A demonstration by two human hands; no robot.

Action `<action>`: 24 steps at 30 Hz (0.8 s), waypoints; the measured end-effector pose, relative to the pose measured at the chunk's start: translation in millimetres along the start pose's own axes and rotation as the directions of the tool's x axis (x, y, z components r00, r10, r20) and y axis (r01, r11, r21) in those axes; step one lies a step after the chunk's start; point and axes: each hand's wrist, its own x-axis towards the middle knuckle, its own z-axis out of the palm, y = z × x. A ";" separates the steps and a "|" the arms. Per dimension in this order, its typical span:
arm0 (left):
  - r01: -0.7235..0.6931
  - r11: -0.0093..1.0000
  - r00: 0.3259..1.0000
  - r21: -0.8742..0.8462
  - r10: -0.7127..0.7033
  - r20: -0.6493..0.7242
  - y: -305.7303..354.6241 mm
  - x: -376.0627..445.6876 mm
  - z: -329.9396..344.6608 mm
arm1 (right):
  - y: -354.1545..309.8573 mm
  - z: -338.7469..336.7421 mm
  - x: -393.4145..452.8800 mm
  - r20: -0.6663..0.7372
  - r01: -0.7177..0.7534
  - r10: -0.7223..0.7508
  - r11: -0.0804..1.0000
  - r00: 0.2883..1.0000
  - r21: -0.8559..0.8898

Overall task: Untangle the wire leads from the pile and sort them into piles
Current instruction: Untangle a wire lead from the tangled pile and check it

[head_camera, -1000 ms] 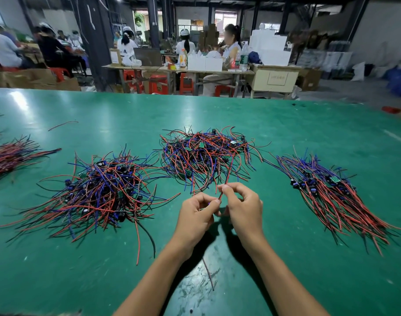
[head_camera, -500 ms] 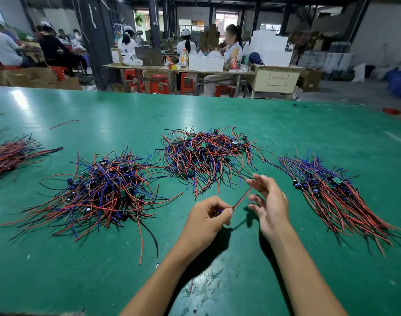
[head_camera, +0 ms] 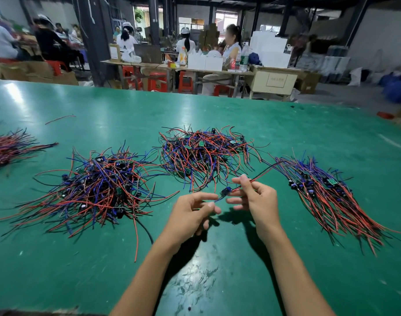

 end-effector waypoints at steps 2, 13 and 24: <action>-0.056 0.987 0.992 0.149 0.071 -0.101 -2.3 2.1 -0.8 | -1.1 -4.3 2.7 -0.087 -0.029 0.037 0.995 0.996 0.099; -0.197 0.887 0.893 0.418 0.338 -0.296 -4.7 1.9 -4.7 | -4.3 -6.3 1.2 0.001 -0.162 0.168 0.946 0.986 0.280; -0.307 0.840 0.765 0.448 0.497 -0.410 -4.2 -0.9 -7.1 | -7.4 -8.6 0.3 0.153 -0.188 0.141 0.912 0.978 0.366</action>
